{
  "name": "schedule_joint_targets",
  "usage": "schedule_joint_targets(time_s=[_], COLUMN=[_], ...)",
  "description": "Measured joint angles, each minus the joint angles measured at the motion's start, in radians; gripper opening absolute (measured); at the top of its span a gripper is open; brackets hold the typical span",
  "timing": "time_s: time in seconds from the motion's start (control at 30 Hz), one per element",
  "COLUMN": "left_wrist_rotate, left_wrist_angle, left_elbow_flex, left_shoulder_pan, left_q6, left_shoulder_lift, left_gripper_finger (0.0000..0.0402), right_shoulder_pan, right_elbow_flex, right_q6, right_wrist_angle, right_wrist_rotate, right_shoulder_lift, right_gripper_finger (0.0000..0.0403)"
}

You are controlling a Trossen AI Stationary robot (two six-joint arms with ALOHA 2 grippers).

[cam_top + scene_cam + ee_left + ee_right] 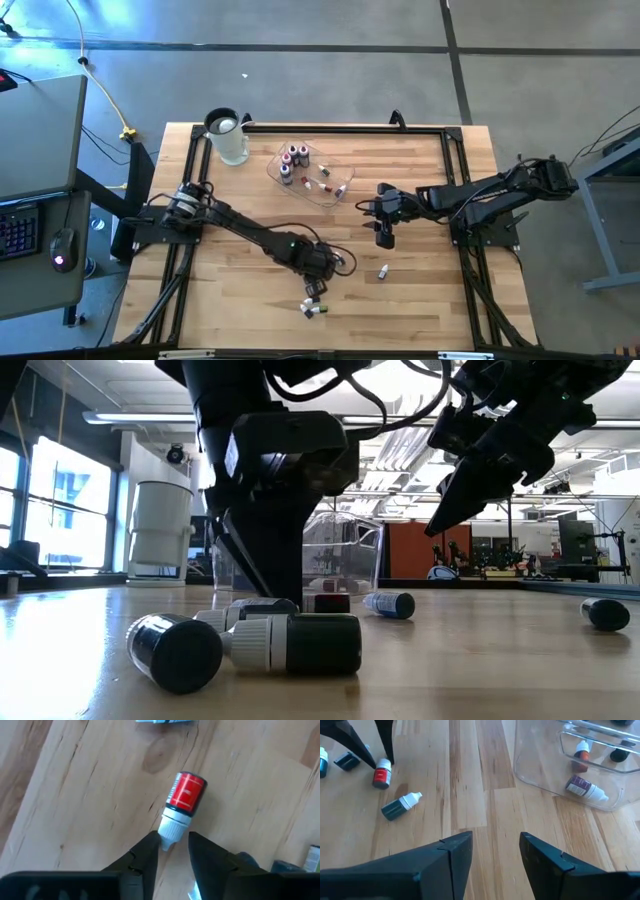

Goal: Pick & Place food coloring
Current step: Put the small red food coloring bottle into the bin

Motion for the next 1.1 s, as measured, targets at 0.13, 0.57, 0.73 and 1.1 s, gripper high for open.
schedule_joint_targets(time_s=[0.13, 0.57, 0.73, 1.1], left_wrist_rotate=[0.026, 0.021, -0.022, -0.045], left_wrist_angle=[0.0, 0.005, 0.004, 0.021], left_elbow_flex=[0.0, -0.001, -0.001, 0.03], left_shoulder_pan=[0.0, 0.001, -0.001, -0.001], left_q6=[0.062, 0.118, 0.246, 0.356], left_shoulder_lift=[0.0, 0.001, 0.002, 0.008], left_gripper_finger=[0.0092, 0.0091, 0.0093, 0.0173], right_shoulder_pan=[0.0, 0.0, 0.0, 0.0], right_elbow_flex=[0.0, 0.0, 0.0, 0.0], right_q6=[0.0, 0.0, 0.0, 0.0], right_wrist_angle=[0.0, 0.0, 0.0, 0.003], right_wrist_rotate=[0.0, 0.0, 0.0, -0.001], right_shoulder_lift=[0.0, 0.0, 0.0, 0.0], right_gripper_finger=[0.0156, 0.0157, 0.0154, 0.0156])
